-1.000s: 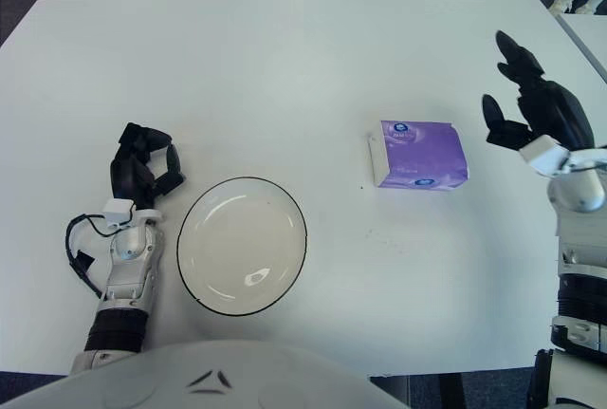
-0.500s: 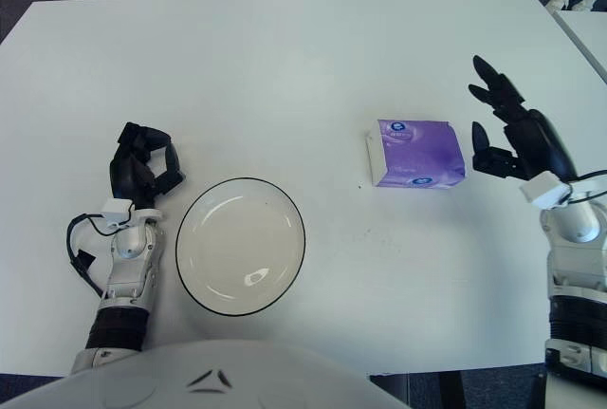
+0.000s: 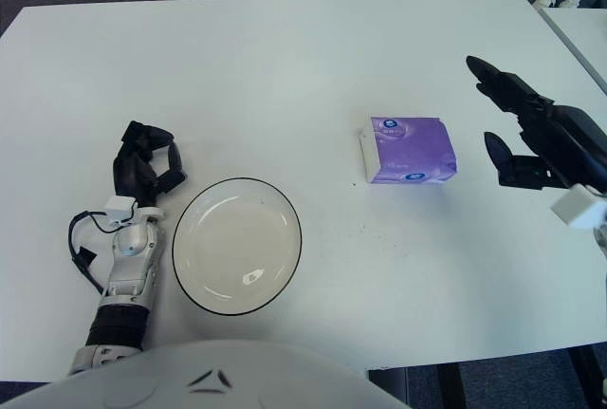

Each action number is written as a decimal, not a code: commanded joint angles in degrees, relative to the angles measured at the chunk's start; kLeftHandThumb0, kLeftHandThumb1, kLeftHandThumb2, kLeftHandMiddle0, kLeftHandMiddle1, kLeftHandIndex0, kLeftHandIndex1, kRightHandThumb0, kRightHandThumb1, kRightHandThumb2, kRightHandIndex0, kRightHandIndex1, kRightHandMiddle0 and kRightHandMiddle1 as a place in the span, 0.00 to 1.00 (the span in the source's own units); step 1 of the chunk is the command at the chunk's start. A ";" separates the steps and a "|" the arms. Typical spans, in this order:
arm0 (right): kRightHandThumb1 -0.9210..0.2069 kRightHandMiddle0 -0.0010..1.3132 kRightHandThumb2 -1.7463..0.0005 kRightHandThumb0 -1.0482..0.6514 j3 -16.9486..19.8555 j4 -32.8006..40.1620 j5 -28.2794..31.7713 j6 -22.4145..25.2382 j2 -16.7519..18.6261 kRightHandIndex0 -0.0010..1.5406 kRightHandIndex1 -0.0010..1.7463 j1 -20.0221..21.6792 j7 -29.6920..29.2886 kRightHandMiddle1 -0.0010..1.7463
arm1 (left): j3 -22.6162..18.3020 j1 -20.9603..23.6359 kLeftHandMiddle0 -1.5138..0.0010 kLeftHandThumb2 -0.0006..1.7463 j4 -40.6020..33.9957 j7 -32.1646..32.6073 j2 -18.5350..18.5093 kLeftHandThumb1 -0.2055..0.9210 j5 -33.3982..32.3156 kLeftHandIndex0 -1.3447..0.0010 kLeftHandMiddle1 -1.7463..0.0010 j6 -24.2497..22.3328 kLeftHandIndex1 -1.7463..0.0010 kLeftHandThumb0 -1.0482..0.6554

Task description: Put the tissue paper into the plate.

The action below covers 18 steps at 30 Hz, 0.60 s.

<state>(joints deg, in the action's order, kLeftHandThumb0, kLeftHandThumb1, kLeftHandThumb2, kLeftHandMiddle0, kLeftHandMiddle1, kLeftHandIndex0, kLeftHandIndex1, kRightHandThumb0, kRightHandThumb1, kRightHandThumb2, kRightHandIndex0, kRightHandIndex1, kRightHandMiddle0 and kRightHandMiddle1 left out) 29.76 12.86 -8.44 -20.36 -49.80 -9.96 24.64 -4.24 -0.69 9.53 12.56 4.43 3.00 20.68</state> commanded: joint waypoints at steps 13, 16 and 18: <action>0.00 0.00 0.33 0.20 0.02 4.35 -6.88 -2.35 0.59 0.01 0.10 -1.28 -0.80 0.11 | -0.32 -3.77 0.45 0.63 4.51 -0.37 0.12 0.62 -0.23 0.65 0.00 -1.59 0.00 0.37; 0.00 0.00 0.34 0.20 -0.45 5.40 -5.28 -3.47 0.41 0.00 0.11 -0.02 -0.50 0.10 | -0.40 -3.64 0.45 0.63 4.62 -0.56 0.20 0.62 -0.52 0.65 0.00 -1.37 0.00 0.37; 0.00 0.00 0.34 0.21 -1.36 7.22 -4.69 -4.13 0.74 0.00 0.09 0.64 -0.46 0.07 | -0.47 -3.51 0.45 0.63 4.74 -0.81 0.29 0.63 -0.87 0.65 0.00 -1.08 0.00 0.37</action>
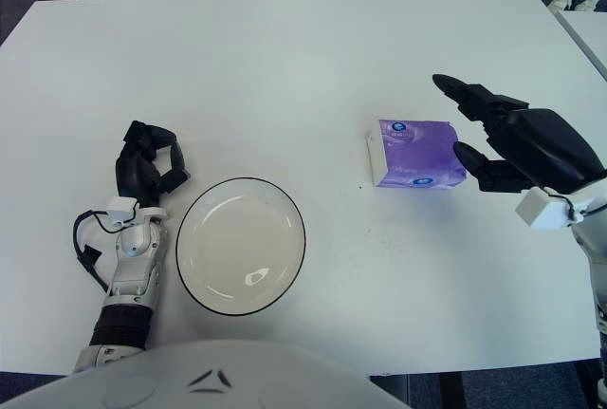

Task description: Put the tissue paper into the plate.

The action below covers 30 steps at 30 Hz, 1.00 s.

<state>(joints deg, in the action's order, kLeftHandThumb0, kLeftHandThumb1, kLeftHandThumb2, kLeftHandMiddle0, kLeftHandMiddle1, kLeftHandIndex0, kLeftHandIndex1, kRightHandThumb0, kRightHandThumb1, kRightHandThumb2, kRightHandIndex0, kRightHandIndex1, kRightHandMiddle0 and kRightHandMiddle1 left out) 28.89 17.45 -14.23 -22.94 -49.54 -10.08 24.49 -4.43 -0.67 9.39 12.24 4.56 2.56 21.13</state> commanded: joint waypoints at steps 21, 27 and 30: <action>0.00 0.00 0.61 0.05 -10.75 3.46 16.07 -6.22 -16.00 0.00 0.00 13.08 22.01 0.00 | -0.42 -3.73 0.45 0.63 5.29 -0.52 0.62 0.62 -1.08 0.65 0.00 0.17 0.00 0.37; 0.00 0.00 0.62 0.04 -13.19 0.51 16.01 -11.62 -15.34 0.00 0.00 15.65 22.23 0.00 | -0.42 -3.98 0.45 0.64 4.93 0.02 0.62 0.62 -0.50 0.65 0.00 -0.12 0.00 0.37; 0.00 0.00 0.61 0.03 -15.28 -0.50 15.94 -12.79 -15.76 0.00 0.00 17.60 22.85 0.00 | -0.28 -4.18 0.45 0.64 4.56 0.30 0.59 0.62 -0.04 0.65 0.00 -0.68 0.00 0.37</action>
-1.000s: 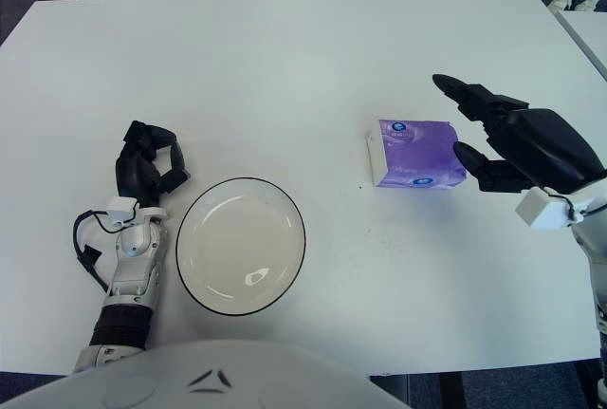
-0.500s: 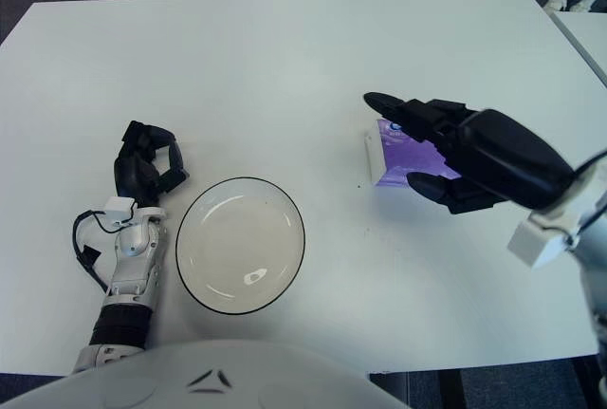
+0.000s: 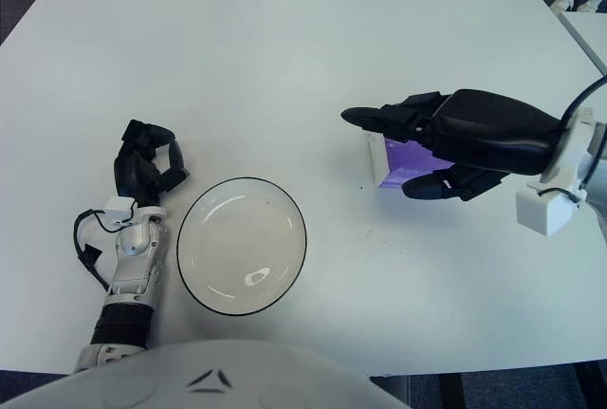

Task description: Put the tissue paper into the plate.

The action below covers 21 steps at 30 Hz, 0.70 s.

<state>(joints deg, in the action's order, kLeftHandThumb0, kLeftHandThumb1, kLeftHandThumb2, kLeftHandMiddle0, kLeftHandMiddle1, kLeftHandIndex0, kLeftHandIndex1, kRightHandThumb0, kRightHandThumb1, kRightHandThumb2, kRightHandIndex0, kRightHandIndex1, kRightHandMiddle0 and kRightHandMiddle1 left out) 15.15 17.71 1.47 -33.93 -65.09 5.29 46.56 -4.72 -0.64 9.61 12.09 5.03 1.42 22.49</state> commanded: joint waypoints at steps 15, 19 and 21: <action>0.00 0.00 0.65 0.00 -10.61 -10.29 -3.12 -14.21 2.40 0.00 0.00 9.68 0.68 0.00 | 0.12 -4.87 0.44 0.64 3.54 0.99 0.33 0.61 1.84 0.65 0.00 -2.74 0.00 0.36; 0.00 0.00 0.67 0.00 -11.13 -11.46 -3.58 -15.14 2.51 0.00 0.00 10.32 0.43 0.00 | 0.02 -4.96 0.45 0.64 3.53 0.95 0.29 0.61 1.76 0.64 0.00 -2.64 0.00 0.36; 0.00 0.00 0.67 0.00 -11.35 -12.51 -4.19 -16.04 2.99 0.00 0.00 10.86 0.03 0.00 | -0.03 -5.01 0.45 0.64 3.48 1.14 0.23 0.61 1.95 0.64 0.00 -2.90 0.00 0.36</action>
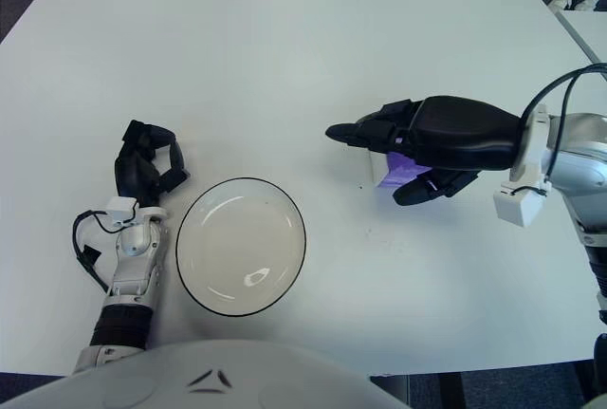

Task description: Put the tissue paper into the plate.

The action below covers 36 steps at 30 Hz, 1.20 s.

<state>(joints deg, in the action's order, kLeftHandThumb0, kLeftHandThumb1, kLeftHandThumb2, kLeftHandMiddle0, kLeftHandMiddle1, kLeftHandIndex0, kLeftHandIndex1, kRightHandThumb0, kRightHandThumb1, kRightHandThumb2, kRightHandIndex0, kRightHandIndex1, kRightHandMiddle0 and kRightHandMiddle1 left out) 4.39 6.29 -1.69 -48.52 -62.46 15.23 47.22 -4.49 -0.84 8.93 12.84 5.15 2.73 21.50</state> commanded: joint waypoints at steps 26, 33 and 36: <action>0.00 0.00 0.72 0.00 -0.79 -5.41 -7.33 -0.32 3.81 0.00 0.00 2.37 -6.15 0.00 | -0.34 -5.41 0.43 0.65 3.64 0.50 -0.35 0.60 0.59 0.63 0.00 -2.21 0.00 0.36; 0.00 0.00 0.73 0.00 -0.37 -4.83 -6.62 4.04 4.12 0.00 0.00 1.42 -6.92 0.00 | -0.37 -5.76 0.43 0.65 3.19 0.45 -0.34 0.60 0.50 0.64 0.00 -2.07 0.00 0.36; 0.00 0.00 0.74 0.00 -0.17 -4.52 -6.76 4.98 3.97 0.00 0.00 0.94 -7.22 0.00 | -0.36 -5.90 0.44 0.65 3.04 0.43 -0.34 0.60 0.44 0.64 0.00 -2.02 0.00 0.36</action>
<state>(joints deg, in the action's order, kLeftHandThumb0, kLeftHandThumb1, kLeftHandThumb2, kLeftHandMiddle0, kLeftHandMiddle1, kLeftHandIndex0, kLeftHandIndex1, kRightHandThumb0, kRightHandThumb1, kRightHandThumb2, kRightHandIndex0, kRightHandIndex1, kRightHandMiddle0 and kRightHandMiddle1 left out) 3.50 1.08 -8.29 -44.26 -58.56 17.07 40.64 -4.55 -1.35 8.30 13.48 4.69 2.96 21.28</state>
